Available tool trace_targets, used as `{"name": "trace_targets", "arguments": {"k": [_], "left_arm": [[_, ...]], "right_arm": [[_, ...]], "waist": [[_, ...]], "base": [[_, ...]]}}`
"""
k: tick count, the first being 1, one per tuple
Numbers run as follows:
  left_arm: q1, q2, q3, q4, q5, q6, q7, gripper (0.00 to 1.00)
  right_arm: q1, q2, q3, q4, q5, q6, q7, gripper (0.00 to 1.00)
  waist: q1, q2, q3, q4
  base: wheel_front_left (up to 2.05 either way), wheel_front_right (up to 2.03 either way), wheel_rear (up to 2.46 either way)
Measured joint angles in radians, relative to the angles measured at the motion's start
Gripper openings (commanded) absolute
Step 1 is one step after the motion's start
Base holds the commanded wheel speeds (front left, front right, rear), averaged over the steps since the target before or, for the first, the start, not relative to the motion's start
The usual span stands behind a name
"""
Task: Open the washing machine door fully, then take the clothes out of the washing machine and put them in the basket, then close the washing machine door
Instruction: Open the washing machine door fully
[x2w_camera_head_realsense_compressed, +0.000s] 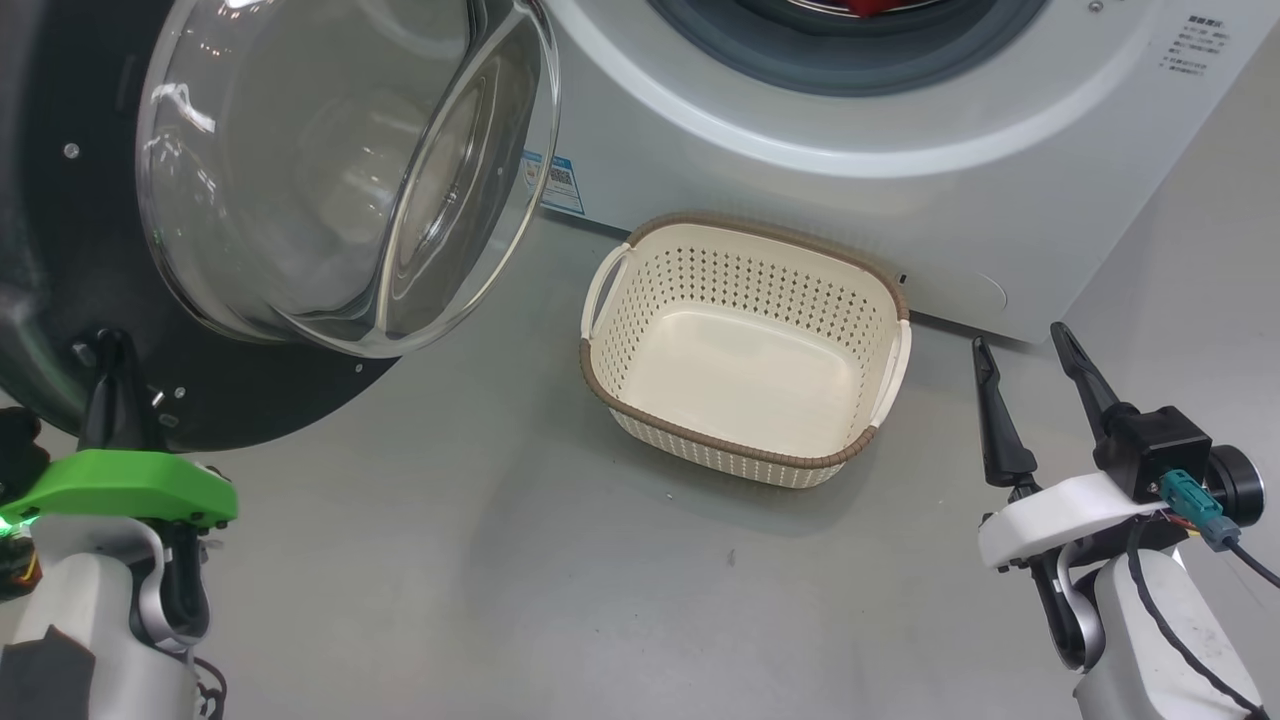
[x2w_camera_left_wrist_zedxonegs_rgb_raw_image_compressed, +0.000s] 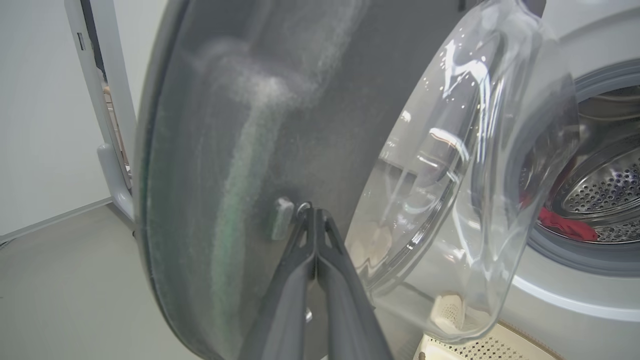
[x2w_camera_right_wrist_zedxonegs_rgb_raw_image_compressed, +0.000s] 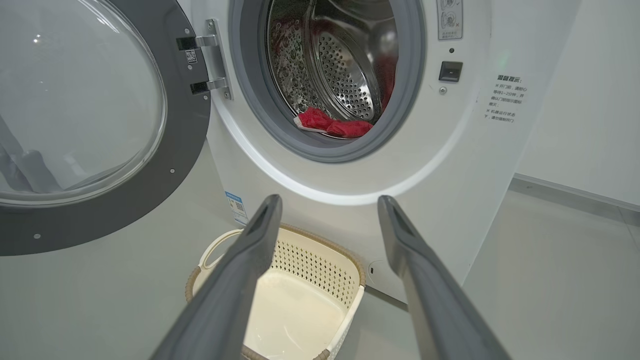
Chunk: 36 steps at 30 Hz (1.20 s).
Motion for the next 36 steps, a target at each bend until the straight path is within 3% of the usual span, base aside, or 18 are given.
{"name": "trace_targets", "arguments": {"k": [17, 25, 35, 36], "left_arm": [[-0.023, -0.001, 0.065, 0.011, 0.039, -0.002, 0.000, 0.00], [-0.008, -0.035, 0.060, -0.044, 0.089, -0.019, -0.003, 0.00], [0.121, -0.071, 0.008, -0.118, 0.162, -0.029, -0.003, 0.00], [0.131, -0.075, 0.001, -0.125, 0.166, -0.030, -0.003, 0.29]], "right_arm": [[-0.019, 0.001, -0.003, 0.001, -0.005, 0.003, 0.000, 1.00], [-0.019, 0.006, -0.003, 0.009, -0.005, 0.009, 0.000, 1.00], [-0.016, 0.017, 0.000, 0.012, 0.005, 0.012, 0.000, 1.00], [-0.015, 0.017, 0.000, 0.012, 0.006, 0.012, 0.000, 1.00]], "waist": [[0.0000, 0.0000, 0.004, -0.005], [0.0000, 0.0000, -0.009, -0.013], [0.0000, 0.0000, -0.047, -0.033], [0.0000, 0.0000, -0.051, -0.034]], "base": [[0.00, 0.00, 0.00], [0.00, 0.00, 0.00], [0.00, 0.00, 0.00], [0.00, 0.00, 0.00]]}}
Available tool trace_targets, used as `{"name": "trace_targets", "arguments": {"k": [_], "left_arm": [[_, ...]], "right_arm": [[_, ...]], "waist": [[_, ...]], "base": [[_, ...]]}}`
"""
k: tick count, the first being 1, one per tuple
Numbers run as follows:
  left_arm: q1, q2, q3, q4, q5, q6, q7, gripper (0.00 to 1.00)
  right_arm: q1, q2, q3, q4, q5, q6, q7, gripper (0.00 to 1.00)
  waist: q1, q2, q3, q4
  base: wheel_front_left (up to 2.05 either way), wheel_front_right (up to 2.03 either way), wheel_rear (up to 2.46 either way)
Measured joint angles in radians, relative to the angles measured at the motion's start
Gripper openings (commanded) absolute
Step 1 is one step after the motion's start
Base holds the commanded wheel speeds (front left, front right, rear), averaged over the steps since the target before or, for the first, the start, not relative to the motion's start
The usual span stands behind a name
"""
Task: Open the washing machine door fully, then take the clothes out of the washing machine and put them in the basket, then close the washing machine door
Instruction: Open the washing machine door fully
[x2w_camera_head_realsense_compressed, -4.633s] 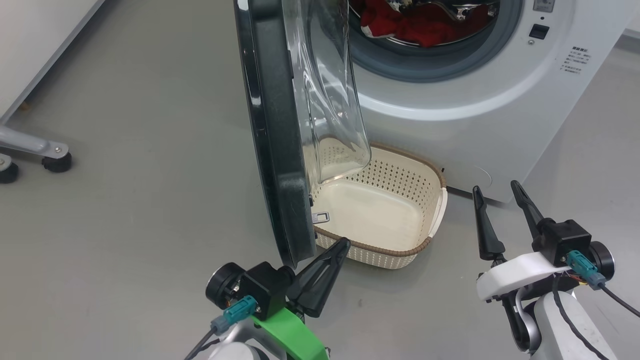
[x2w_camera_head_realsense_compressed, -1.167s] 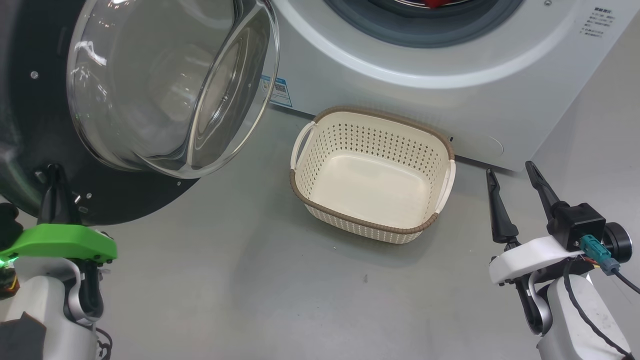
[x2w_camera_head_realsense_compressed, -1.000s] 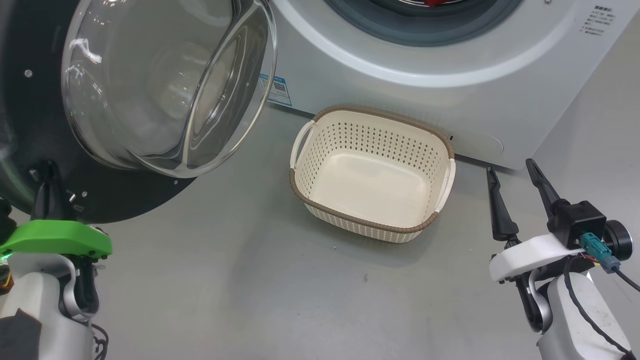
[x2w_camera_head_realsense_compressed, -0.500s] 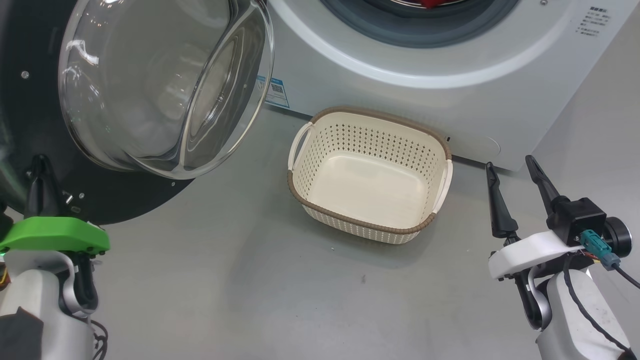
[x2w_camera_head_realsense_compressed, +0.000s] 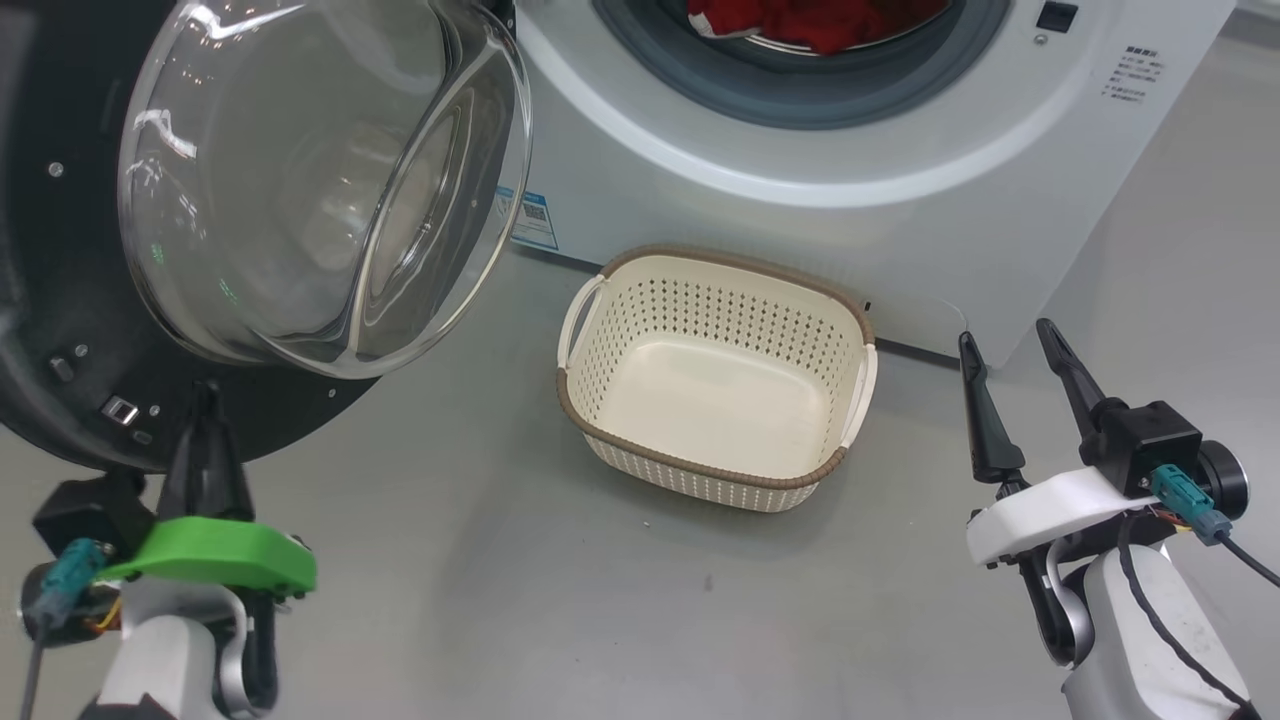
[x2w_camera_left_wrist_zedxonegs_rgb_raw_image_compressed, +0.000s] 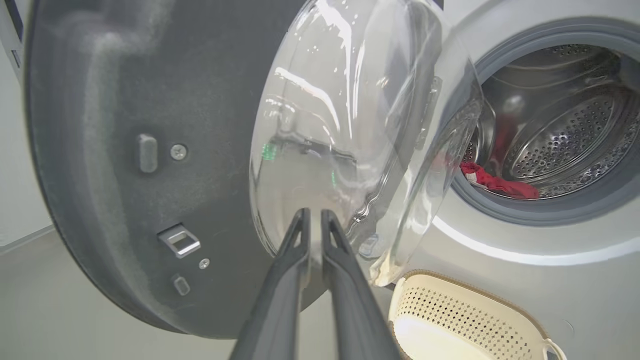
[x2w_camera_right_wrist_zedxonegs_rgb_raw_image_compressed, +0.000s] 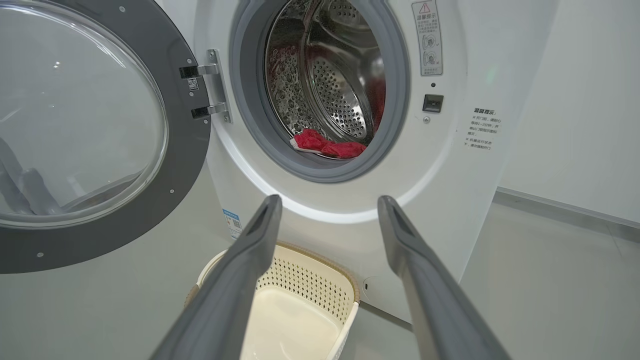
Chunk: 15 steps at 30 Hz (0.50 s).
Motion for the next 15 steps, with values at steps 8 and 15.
{"name": "trace_targets", "arguments": {"k": [8, 15], "left_arm": [[0.073, -0.016, -0.042, -0.049, 0.019, -0.024, 0.000, 1.00], [0.121, -0.016, -0.092, -0.073, 0.028, -0.044, 0.000, 1.00]], "right_arm": [[0.029, 0.004, 0.012, 0.007, 0.003, 0.000, 0.000, 1.00], [0.039, 0.007, 0.033, 0.013, 0.010, 0.001, 0.000, 1.00]], "waist": [[0.0000, 0.0000, -0.032, -0.022], [0.0000, 0.0000, -0.050, -0.063]], "base": [[0.00, 0.00, 0.00], [0.00, 0.00, 0.00]]}}
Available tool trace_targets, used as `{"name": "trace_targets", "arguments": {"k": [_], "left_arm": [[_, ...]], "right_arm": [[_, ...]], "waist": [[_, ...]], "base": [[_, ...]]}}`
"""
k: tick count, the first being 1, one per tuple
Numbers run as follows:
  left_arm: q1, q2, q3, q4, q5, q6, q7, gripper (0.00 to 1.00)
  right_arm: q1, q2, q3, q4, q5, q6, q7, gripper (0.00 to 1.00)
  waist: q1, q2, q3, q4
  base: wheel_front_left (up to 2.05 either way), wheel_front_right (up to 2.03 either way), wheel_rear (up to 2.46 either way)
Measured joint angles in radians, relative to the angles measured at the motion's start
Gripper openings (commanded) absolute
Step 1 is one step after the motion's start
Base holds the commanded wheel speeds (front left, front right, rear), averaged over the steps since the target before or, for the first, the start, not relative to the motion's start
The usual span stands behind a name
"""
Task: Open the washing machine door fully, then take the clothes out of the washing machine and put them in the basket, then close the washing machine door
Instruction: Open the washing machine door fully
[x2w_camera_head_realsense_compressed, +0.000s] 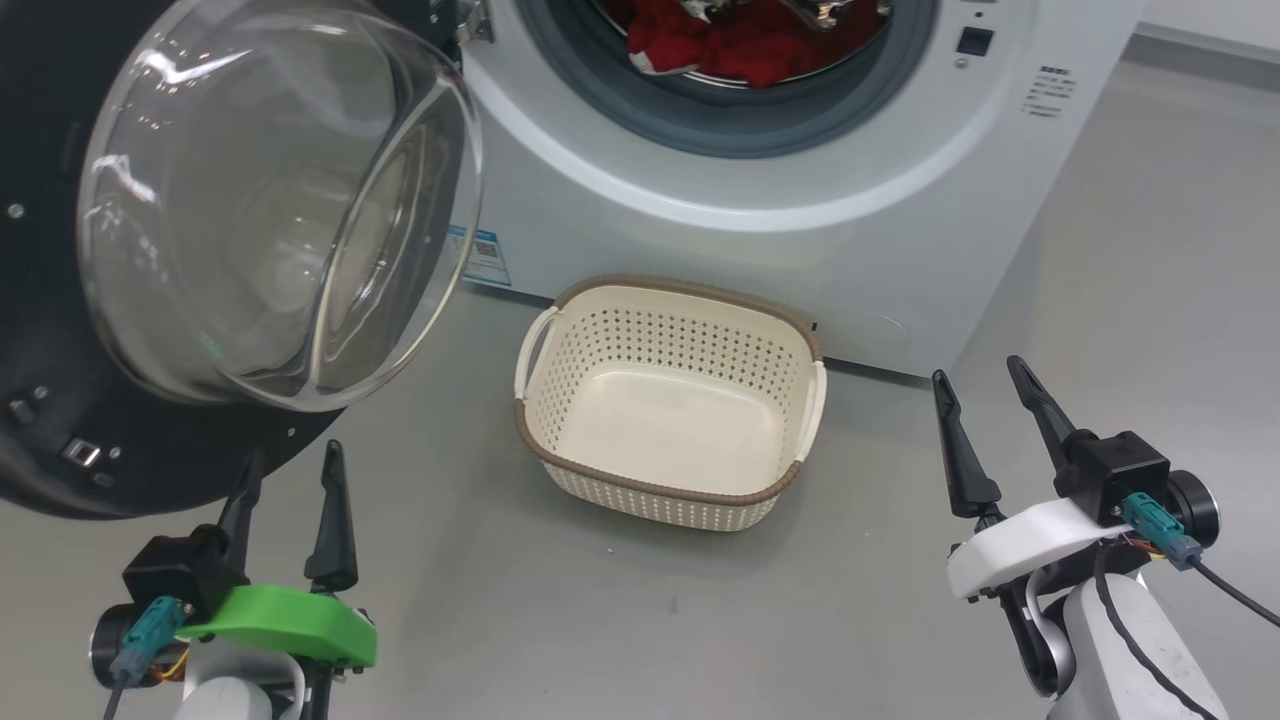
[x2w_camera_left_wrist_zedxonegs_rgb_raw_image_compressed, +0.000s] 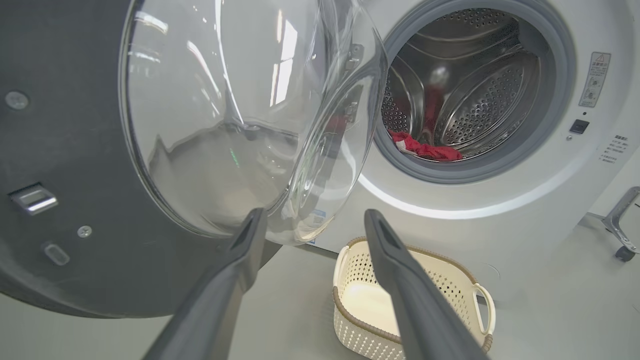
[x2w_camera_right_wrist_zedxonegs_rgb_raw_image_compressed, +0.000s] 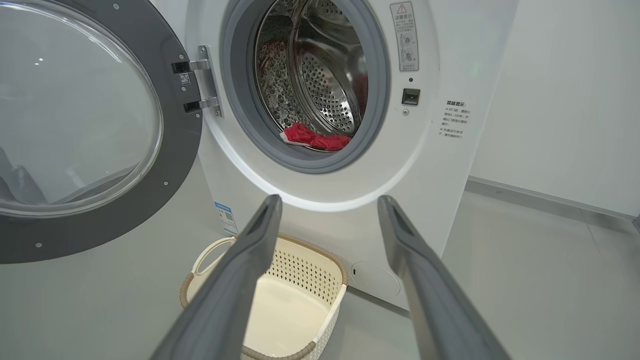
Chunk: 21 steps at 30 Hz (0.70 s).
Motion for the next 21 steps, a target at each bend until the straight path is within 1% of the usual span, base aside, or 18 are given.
{"name": "trace_targets", "arguments": {"k": [7, 15, 21], "left_arm": [[0.020, 0.000, -0.033, -0.023, 0.000, -0.028, 0.014, 1.00], [0.024, 0.016, -0.034, -0.054, 0.002, -0.028, 0.034, 1.00], [0.030, 0.026, -0.032, -0.071, 0.025, -0.023, 0.044, 1.00]], "right_arm": [[0.007, 0.003, 0.015, 0.001, 0.018, 0.000, 0.000, 1.00], [0.022, 0.006, 0.034, 0.003, 0.027, 0.000, 0.000, 1.00], [0.022, 0.006, 0.045, 0.000, 0.045, -0.002, 0.000, 1.00]], "waist": [[0.0000, 0.0000, -0.014, -0.063], [0.0000, 0.0000, -0.025, -0.152], [0.0000, 0.0000, -0.026, -0.218]], "base": [[0.00, 0.00, 0.00], [0.00, 0.00, 0.00], [0.00, 0.00, 0.00]]}}
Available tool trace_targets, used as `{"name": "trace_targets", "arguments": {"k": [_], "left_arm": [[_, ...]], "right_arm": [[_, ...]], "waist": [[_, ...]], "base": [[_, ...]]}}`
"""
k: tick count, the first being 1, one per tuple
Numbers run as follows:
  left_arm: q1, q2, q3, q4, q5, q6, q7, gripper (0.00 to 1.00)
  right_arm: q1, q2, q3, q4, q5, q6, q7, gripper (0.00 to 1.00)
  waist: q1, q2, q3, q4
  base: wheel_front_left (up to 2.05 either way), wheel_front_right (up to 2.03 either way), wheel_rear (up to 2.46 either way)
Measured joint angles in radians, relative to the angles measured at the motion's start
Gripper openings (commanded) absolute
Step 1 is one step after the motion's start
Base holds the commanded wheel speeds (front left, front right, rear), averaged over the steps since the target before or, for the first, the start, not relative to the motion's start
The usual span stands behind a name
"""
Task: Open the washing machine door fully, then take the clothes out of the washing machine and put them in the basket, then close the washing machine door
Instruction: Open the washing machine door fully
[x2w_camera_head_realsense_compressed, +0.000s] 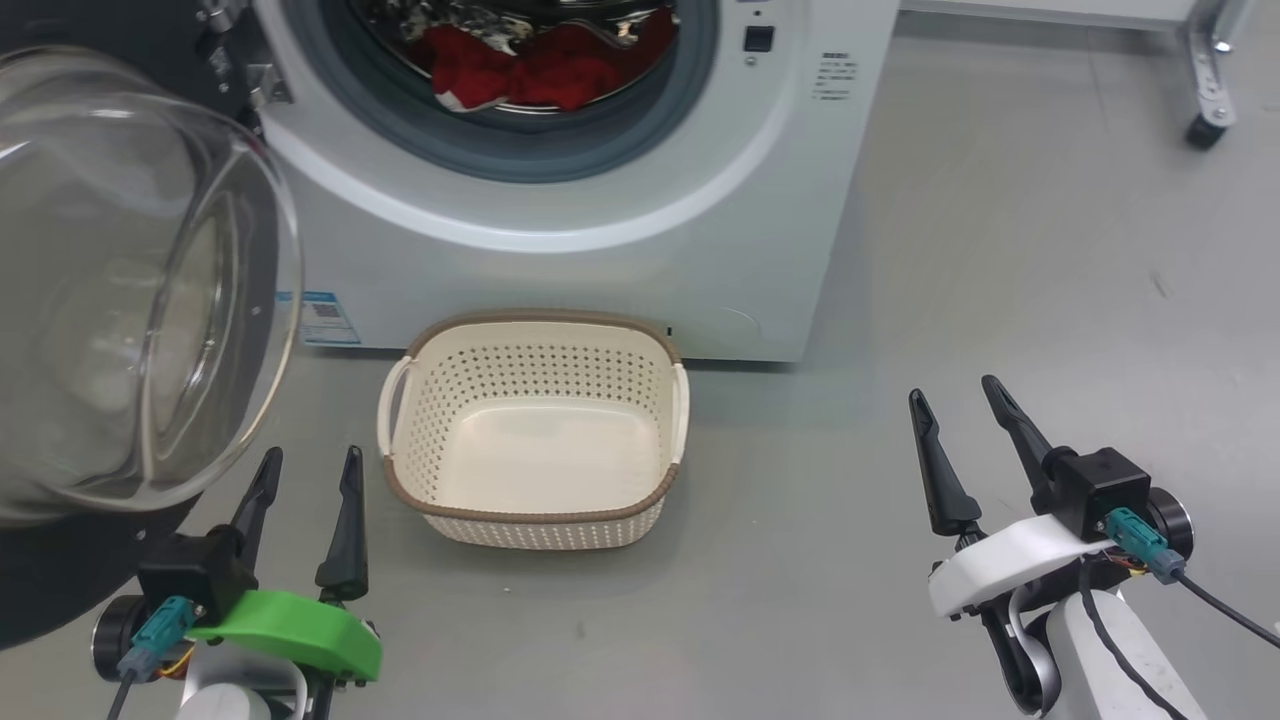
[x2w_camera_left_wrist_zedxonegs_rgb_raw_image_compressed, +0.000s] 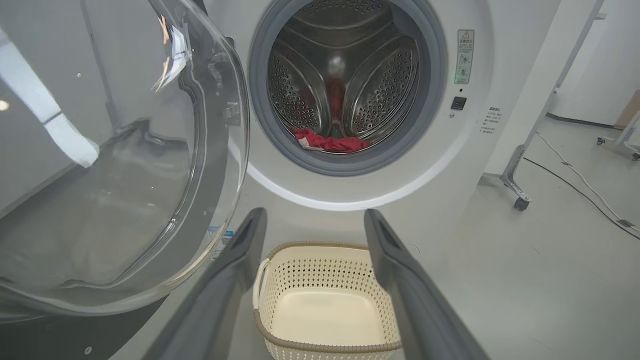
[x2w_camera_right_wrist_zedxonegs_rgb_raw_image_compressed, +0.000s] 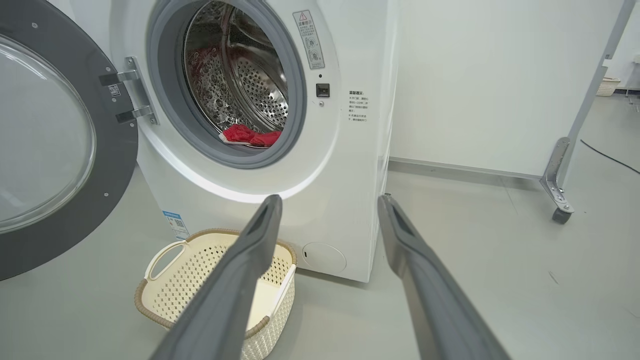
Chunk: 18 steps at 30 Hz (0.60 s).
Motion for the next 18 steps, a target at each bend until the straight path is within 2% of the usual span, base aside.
{"name": "trace_targets", "arguments": {"k": [11, 18], "left_arm": [[0.015, 0.005, -0.001, -0.013, 0.004, 0.009, 0.024, 1.00], [0.015, 0.005, -0.004, -0.017, 0.009, 0.019, 0.040, 1.00]], "right_arm": [[0.000, 0.000, 0.006, -0.011, 0.027, -0.013, 0.000, 1.00], [0.007, 0.000, 0.005, -0.020, 0.035, -0.022, 0.000, 1.00]], "waist": [[0.0000, 0.0000, 0.003, -0.091], [0.0000, 0.0000, 0.007, -0.111]], "base": [[0.00, 0.00, 0.00], [0.00, 0.00, 0.00]]}}
